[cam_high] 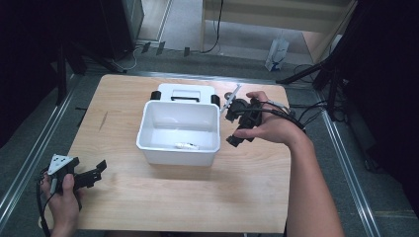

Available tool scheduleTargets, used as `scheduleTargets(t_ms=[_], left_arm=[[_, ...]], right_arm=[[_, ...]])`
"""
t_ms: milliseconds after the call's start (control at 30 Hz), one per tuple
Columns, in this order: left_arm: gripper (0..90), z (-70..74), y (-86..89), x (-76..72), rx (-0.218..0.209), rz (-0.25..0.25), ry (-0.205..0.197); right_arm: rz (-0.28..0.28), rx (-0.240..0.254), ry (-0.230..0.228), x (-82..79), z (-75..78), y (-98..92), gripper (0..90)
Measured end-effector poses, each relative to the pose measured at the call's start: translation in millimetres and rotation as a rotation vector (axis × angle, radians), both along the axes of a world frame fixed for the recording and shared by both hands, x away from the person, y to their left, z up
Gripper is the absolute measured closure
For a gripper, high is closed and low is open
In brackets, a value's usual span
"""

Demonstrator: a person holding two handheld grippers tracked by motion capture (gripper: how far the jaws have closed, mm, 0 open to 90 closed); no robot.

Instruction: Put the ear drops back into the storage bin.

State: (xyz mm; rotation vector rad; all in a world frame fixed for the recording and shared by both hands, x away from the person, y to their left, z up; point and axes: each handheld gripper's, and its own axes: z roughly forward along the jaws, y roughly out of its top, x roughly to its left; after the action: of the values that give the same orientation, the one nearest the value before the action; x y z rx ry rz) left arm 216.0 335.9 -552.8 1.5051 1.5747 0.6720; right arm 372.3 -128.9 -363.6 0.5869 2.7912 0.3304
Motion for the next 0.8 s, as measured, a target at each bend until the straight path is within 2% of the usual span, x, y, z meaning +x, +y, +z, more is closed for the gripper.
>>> scheduleTargets(t_ms=[400, 500, 633, 800], left_arm=[[0.4, 0.1, 0.2, -0.2, 0.005, -0.003, 0.003], [0.5, 0.1, 0.0, -0.1, 0.004, -0.002, 0.004], [0.4, 0.1, -0.4, -0.2, 0.004, -0.003, 0.005], [0.4, 0.1, -0.3, -0.3, 0.009, -0.005, 0.006]], right_arm=[[-0.052, 0.001, 0.029, -14.2, -22.4, -35.0, 0.0], [-0.069, 0.014, 0.042, -19.1, -34.7, -48.8, 0.0], [-0.089, 0.019, 0.055, -22.6, -45.4, -57.8, 0.0], [-0.115, 0.042, 0.024, -31.7, -64.9, -76.5, 0.0]])
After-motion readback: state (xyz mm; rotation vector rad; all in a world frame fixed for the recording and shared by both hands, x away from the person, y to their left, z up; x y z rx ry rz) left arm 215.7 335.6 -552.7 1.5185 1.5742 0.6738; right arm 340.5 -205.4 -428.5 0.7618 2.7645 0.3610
